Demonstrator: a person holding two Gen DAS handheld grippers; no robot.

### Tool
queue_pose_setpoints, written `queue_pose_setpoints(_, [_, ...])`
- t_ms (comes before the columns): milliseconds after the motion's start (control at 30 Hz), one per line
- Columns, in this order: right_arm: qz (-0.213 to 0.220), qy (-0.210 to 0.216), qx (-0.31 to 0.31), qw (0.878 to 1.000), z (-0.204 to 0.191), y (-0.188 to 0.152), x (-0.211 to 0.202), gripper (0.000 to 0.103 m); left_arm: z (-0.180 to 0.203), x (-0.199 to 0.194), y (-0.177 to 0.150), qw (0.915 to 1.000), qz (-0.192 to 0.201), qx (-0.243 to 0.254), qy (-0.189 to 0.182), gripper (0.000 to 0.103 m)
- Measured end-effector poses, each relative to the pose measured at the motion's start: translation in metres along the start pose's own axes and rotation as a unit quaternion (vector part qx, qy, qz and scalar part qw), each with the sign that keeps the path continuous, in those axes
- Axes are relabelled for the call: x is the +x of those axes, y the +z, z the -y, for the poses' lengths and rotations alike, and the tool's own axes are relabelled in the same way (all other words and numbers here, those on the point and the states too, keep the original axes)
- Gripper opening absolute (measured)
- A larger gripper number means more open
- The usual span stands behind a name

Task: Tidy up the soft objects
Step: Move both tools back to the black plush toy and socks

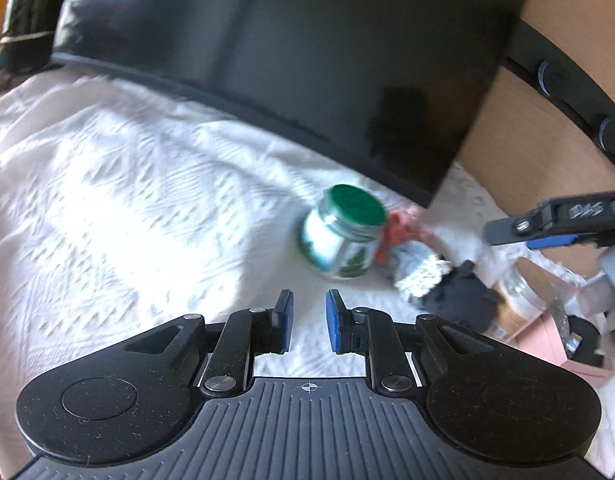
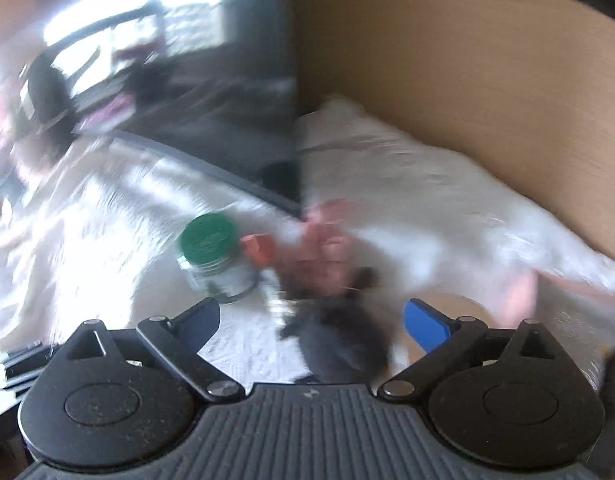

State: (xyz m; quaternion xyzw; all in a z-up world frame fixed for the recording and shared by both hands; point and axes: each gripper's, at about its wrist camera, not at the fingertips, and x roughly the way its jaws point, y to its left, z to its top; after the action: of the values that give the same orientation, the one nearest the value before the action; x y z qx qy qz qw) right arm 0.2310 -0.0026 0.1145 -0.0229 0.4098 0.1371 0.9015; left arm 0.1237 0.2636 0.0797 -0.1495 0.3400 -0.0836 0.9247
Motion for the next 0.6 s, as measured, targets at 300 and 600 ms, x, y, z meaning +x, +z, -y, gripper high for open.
queue_pose_setpoints(300, [-0.042,-0.091,-0.169,0.980,-0.046,-0.013,0.093,0.082,-0.005,0.010,-0.025,0.9983,-0.018,-0.024,-0.049,0.019])
queue_pose_setpoints(600, [-0.035,0.069,-0.113,0.991,-0.045,-0.059,0.031,0.032,0.006,0.027,-0.030,0.9968,-0.039,-0.017,-0.067,0.019])
